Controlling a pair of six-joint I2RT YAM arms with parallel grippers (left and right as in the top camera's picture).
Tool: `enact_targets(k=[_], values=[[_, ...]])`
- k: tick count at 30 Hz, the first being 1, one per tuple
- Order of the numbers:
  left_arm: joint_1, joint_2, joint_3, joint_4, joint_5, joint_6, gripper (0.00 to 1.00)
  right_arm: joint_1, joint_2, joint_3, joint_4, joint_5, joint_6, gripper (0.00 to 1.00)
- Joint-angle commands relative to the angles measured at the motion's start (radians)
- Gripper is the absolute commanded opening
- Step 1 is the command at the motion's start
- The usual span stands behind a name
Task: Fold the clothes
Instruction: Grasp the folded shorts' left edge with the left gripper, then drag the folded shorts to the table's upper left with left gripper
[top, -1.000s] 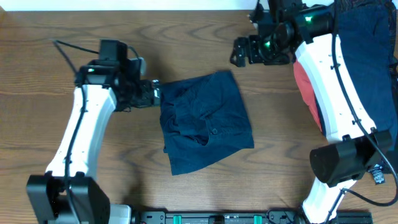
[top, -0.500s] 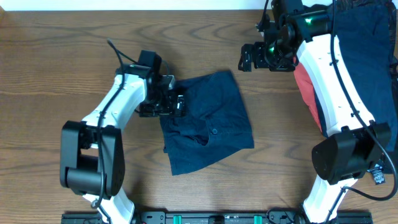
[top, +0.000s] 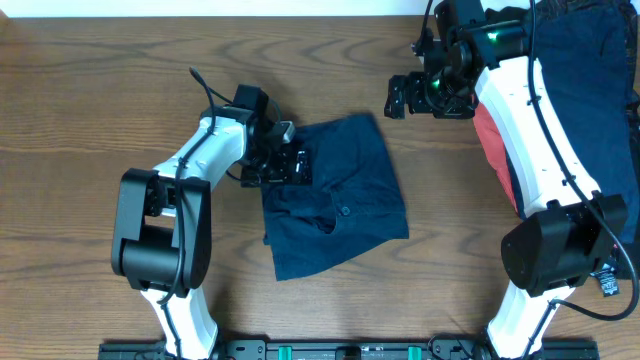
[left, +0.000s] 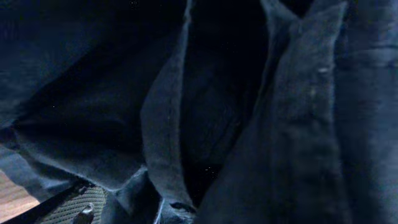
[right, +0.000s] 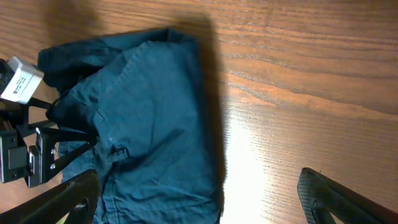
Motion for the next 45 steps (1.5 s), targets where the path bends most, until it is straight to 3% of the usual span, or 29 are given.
enact_targets(k=[1, 5, 6, 10, 13, 19, 25, 32, 37, 45], values=[[-0.031, 0.064, -0.014, 0.021, 0.035, 0.009, 0.98, -0.014, 0.003, -0.005, 0.006, 0.006, -0.007, 0.99], [-0.051, 0.087, -0.014, 0.056, 0.013, -0.007, 1.0, -0.017, 0.003, -0.005, 0.014, 0.007, -0.007, 0.99], [-0.056, 0.092, -0.014, 0.068, -0.014, -0.028, 0.92, -0.019, 0.003, -0.005, 0.016, 0.01, -0.007, 0.99], [-0.07, 0.112, -0.014, 0.134, -0.106, -0.114, 0.35, -0.021, 0.003, -0.005, 0.018, 0.032, -0.006, 0.99], [-0.069, 0.112, -0.013, 0.219, -0.109, -0.161, 0.07, -0.021, 0.003, -0.005, 0.018, 0.032, -0.006, 0.99], [-0.033, 0.112, -0.013, 0.447, -0.131, -0.34, 0.06, -0.021, 0.003, -0.005, 0.016, 0.034, 0.002, 0.99], [0.061, 0.112, -0.013, 0.639, -0.341, -0.602, 0.06, -0.021, 0.003, -0.005, 0.012, 0.054, 0.021, 0.99], [0.229, 0.112, -0.014, 0.835, -0.531, -0.782, 0.06, -0.021, 0.003, -0.005, 0.011, 0.054, 0.024, 0.99], [0.317, 0.116, -0.014, 0.958, -0.584, -0.807, 0.06, -0.021, 0.003, -0.005, 0.013, 0.054, 0.039, 0.99], [0.357, 0.192, -0.014, 1.01, -0.582, -0.815, 0.06, -0.02, 0.003, -0.005, 0.021, 0.054, 0.062, 0.99]])
